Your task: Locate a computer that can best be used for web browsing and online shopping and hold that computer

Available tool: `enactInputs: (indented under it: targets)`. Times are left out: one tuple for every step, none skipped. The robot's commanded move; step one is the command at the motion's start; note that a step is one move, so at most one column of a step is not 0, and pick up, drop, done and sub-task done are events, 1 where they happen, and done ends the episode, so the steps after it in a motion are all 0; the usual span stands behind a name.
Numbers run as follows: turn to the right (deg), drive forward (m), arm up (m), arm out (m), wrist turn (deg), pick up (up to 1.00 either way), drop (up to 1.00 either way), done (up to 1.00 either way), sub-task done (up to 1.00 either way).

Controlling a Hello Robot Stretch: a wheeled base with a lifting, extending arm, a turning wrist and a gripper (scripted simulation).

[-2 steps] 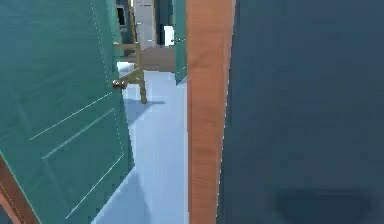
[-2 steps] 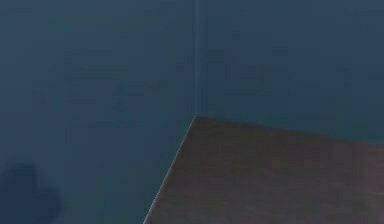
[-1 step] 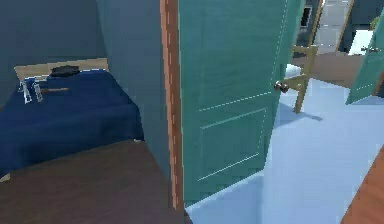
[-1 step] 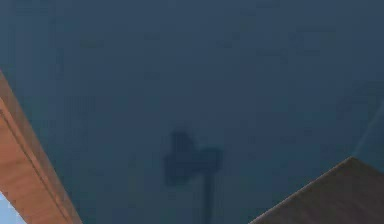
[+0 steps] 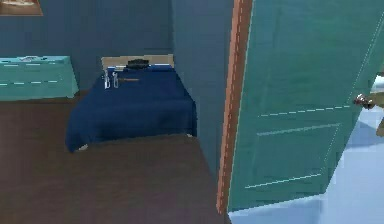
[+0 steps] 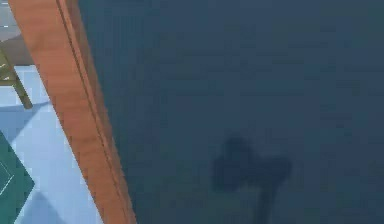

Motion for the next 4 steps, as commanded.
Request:
enactInputs:
  targets:
    - [0.0, 0.25, 0.0, 0.0, 0.0, 0.0, 0.0, 0.0, 0.0]
    - [21.0, 0.0, 0.0, 0.0, 0.0, 0.0, 0.0, 0.0, 0.0]
    - [0.0, 0.4, 0.0, 0.0, 0.0, 0.0, 0.0, 0.0, 0.0]
    - [45.0, 0.0, 0.0, 0.0, 0.0, 0.0, 0.0, 0.0, 0.0]
